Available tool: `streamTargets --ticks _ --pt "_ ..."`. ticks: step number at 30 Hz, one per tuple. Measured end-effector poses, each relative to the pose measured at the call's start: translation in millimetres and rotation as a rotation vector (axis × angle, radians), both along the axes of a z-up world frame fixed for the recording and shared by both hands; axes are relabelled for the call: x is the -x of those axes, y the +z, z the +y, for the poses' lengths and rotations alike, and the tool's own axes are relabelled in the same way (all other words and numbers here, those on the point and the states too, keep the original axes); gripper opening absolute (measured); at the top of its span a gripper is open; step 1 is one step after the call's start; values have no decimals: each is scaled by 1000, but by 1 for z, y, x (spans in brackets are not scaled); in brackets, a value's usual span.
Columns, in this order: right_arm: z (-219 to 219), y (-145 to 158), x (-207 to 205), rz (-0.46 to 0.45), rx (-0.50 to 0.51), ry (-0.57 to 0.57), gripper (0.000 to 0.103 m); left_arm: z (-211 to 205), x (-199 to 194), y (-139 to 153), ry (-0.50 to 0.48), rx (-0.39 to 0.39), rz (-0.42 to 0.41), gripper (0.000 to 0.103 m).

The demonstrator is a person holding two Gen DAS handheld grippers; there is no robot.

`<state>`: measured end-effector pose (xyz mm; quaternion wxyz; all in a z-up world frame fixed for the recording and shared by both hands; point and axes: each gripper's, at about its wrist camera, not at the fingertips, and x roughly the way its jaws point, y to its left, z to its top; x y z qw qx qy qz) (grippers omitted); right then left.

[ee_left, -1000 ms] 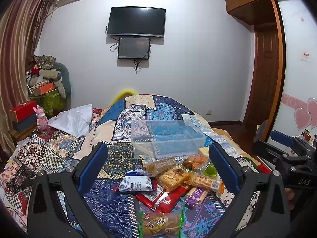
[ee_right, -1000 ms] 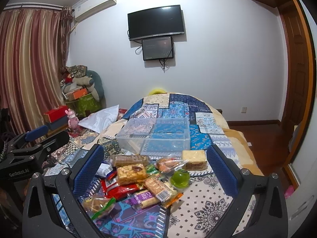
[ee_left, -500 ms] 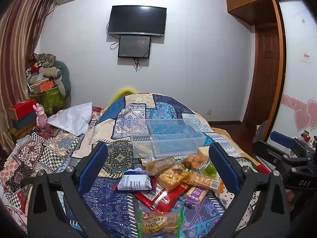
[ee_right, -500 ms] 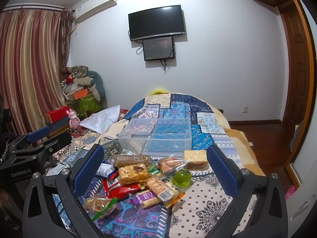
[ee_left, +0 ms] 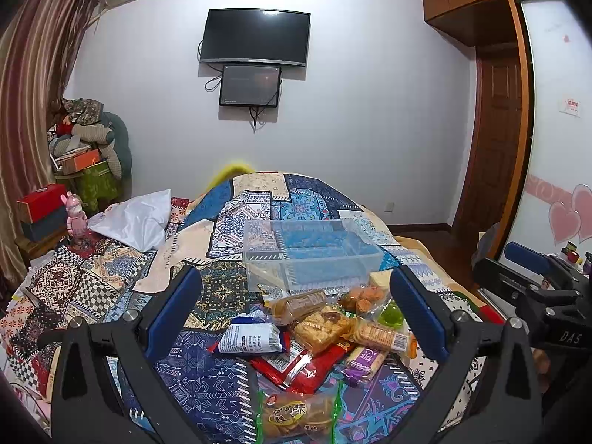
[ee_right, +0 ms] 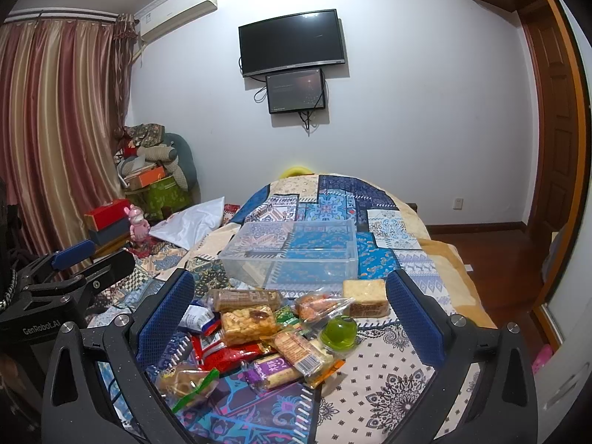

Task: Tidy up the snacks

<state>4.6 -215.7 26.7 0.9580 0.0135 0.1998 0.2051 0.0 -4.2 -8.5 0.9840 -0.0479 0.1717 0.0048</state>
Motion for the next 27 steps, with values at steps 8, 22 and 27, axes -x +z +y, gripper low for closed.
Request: streamTargets --ticks 8,22,27 --pt "-1 -1 0 2 -1 0 103 0 1 -1 1 2 5 103" --pt "1 -10 -3 26 11 14 103 3 -5 -11 -16 22 54 103" --pt "2 -21 -8 63 39 24 103 6 -14 -27 -48 43 128 102"
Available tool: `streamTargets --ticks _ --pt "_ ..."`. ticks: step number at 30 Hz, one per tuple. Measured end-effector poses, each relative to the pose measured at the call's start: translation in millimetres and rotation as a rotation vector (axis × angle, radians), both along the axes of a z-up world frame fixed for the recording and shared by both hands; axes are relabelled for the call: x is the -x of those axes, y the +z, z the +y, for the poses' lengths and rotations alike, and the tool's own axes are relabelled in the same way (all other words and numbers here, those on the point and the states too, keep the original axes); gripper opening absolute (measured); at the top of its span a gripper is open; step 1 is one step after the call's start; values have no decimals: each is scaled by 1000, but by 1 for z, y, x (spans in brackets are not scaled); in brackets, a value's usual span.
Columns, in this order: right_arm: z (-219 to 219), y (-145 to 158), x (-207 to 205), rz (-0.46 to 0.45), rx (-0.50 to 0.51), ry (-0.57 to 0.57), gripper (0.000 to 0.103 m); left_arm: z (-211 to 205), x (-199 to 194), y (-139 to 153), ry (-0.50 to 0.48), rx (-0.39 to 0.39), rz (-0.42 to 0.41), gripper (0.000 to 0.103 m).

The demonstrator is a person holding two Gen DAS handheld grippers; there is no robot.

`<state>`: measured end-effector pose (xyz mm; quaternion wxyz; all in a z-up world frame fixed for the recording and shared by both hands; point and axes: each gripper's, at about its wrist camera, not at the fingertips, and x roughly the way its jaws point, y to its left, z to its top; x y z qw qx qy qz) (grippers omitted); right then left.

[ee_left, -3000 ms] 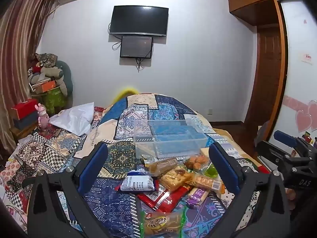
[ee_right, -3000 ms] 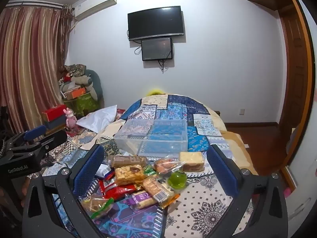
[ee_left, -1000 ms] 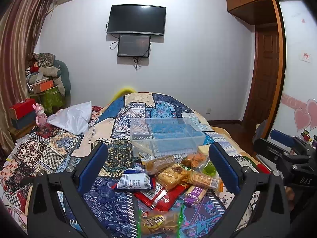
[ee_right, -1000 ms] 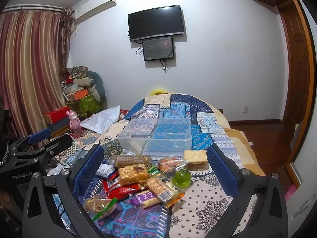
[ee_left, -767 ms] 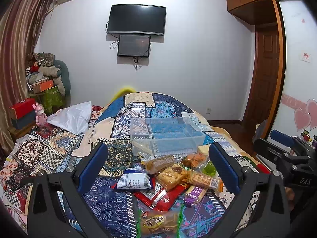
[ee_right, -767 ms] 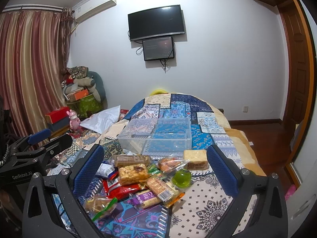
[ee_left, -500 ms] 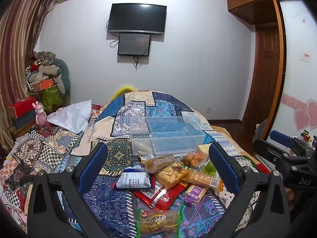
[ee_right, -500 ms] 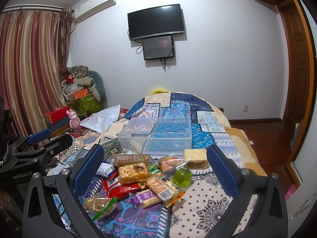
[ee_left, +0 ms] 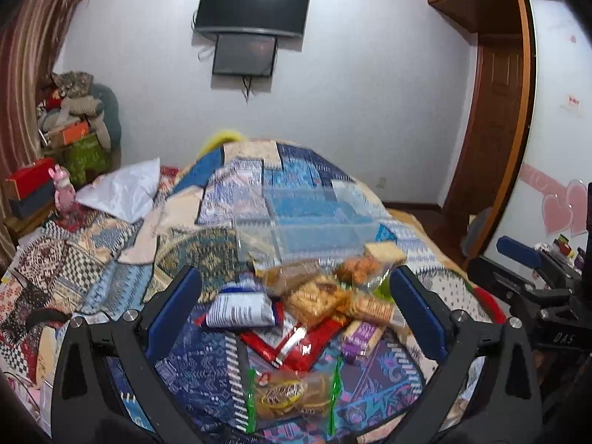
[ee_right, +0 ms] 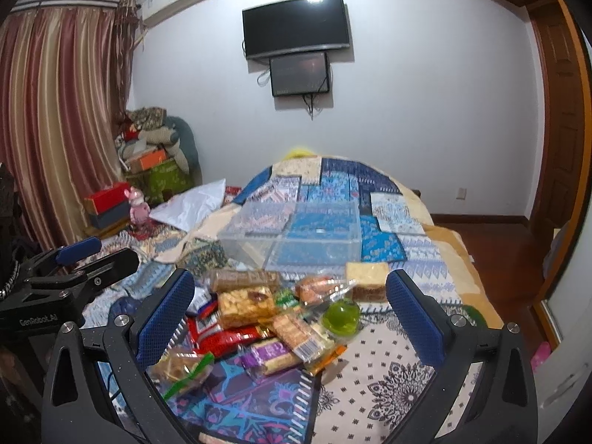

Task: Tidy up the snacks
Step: 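Grasp the clear cookie bag with the left gripper while the right grasps a wafer bar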

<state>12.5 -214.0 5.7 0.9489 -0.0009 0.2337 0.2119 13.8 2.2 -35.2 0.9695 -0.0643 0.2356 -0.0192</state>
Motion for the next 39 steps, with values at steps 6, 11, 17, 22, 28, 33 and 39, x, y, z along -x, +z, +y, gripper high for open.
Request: streamTargets --ticks 6,11,17,22,28,33,39 --pt "-5 -25 -10 96 16 1 97 1 -10 -32 0 -19 116 101" --pt "-10 -53 -19 202 29 9 93 -4 -17 -65 -17 -18 227 101" --pt "-10 -75 -22 281 53 12 93 -21 -23 -98 -51 -38 320 101" --pt "-8 -91 -29 343 52 27 92 -26 -27 -123 -59 -31 391 101" --pt "-1 -102 -40 366 83 20 92 -11 -33 -139 -43 28 429 94" --pt "6 -99 -58 343 104 27 92 3 -38 -141 -53 96 422 85" --pt "22 -107 -77 343 164 54 88 13 -39 -136 -53 129 417 79"
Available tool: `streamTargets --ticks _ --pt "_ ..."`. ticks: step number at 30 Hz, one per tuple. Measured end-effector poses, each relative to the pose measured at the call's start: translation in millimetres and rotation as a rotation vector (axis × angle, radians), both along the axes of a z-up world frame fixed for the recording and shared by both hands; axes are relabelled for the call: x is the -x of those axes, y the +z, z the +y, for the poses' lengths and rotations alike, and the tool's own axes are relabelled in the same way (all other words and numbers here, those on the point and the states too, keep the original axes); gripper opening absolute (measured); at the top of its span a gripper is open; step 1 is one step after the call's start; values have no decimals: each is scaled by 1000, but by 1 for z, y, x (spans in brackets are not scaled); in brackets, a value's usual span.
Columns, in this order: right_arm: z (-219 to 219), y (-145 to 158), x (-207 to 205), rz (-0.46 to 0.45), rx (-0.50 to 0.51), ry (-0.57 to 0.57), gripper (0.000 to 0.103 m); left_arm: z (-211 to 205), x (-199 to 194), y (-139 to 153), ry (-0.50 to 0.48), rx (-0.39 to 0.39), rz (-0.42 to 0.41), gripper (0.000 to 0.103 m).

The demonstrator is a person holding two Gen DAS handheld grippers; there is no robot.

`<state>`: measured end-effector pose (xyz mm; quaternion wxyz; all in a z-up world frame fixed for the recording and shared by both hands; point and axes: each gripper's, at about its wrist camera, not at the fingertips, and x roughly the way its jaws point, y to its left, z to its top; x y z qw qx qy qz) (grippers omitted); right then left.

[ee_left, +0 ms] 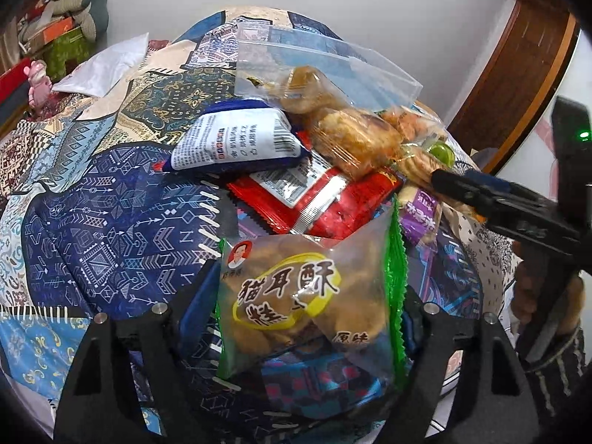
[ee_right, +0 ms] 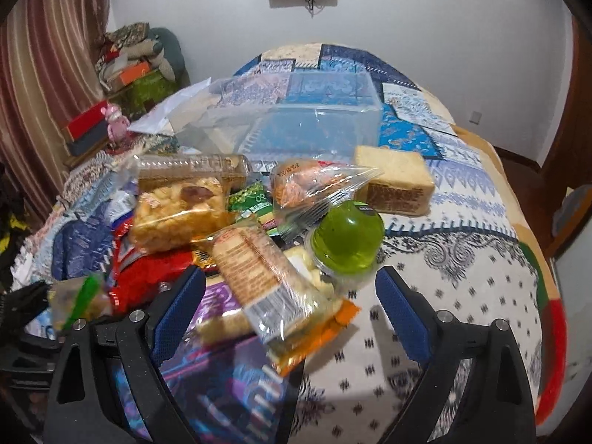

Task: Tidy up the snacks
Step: 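Grasp the clear cookie bag with the left gripper while the right grasps a wafer bar, then carry both snacks over the clear box and release them inside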

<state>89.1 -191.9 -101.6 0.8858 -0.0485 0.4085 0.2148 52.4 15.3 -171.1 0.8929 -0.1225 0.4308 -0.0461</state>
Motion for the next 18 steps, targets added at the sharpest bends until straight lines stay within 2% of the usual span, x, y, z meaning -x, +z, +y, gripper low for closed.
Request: streamTargets --ticks 2,4,6,8,11,18 --pt "3 -6 -5 28 2 20 73 3 1 4 10 3 -7 79" --pt "4 -12 -8 58 -8 31 68 6 4 8 21 2 -17 78" --pt "2 -10 -6 46 -10 27 64 10 6 14 36 -2 -34 78" --pt "0 -8 -3 42 -16 32 44 14 8 21 46 -9 -52 78" --pt "-3 -3 1 47 -36 36 35 17 10 34 59 -20 -84 78" --pt "-12 21 13 -3 -88 36 34 22 5 72 77 -48 -174 78"
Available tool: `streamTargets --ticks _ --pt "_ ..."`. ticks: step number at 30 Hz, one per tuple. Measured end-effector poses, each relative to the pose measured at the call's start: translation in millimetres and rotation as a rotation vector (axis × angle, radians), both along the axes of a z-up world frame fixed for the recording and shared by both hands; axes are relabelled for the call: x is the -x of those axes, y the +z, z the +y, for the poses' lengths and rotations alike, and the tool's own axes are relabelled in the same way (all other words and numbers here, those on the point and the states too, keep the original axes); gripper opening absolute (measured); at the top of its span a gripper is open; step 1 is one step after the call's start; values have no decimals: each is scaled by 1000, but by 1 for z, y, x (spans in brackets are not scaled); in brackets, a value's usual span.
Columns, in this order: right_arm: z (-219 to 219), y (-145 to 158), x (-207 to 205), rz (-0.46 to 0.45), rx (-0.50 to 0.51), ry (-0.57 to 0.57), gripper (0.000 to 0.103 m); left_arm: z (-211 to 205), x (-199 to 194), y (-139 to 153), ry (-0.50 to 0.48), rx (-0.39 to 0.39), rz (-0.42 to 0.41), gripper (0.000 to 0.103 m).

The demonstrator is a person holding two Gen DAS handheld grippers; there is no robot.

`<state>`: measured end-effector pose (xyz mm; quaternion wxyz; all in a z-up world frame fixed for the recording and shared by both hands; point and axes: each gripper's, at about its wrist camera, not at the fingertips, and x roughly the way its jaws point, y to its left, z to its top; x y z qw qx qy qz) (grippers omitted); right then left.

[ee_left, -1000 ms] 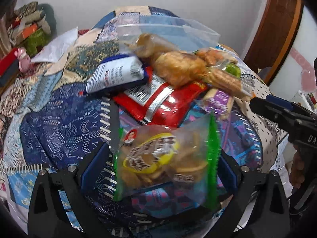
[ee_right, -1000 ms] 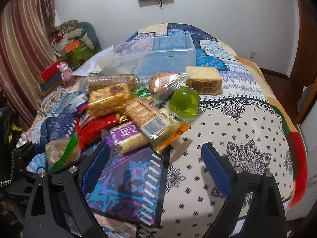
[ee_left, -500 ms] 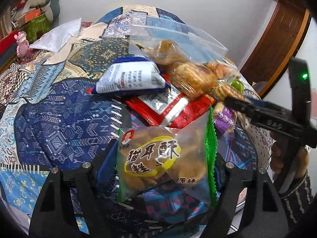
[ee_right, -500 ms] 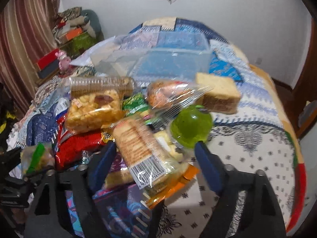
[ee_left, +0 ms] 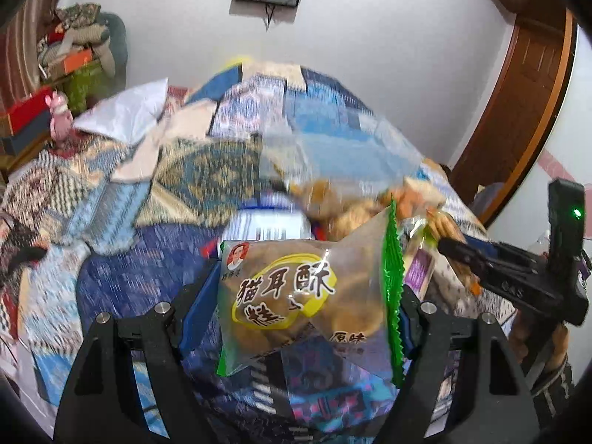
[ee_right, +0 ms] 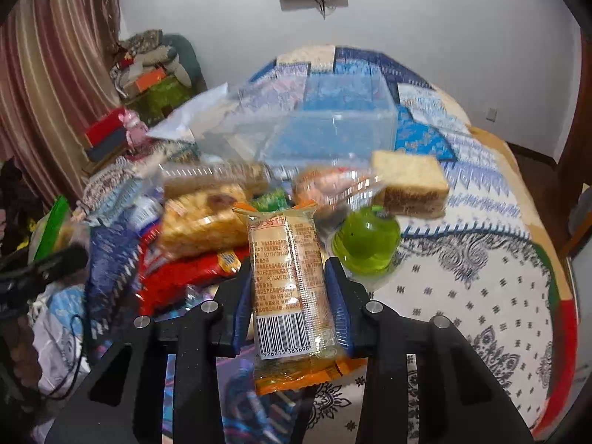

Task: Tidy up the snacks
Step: 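Carry both snacks over the clear box and release them inside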

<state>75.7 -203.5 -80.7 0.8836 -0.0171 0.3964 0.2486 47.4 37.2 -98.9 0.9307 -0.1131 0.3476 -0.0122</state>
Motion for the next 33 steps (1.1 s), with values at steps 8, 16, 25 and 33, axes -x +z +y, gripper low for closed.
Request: streamTargets --ticks 8,16,25,33 --pt "0 48 -5 -116 -59 -27 33 1 -35 51 -13 -26 -116 78" --pt "9 79 -32 -188 -82 -51 33 -2 -84 77 -24 -55 -165 78" --pt "22 86 -86 -184 -100 -80 33 -1 -150 74 -31 -80 -137 78" --pt "37 65 -133 -135 -90 -87 33 3 -213 44 -38 -51 -48 78"
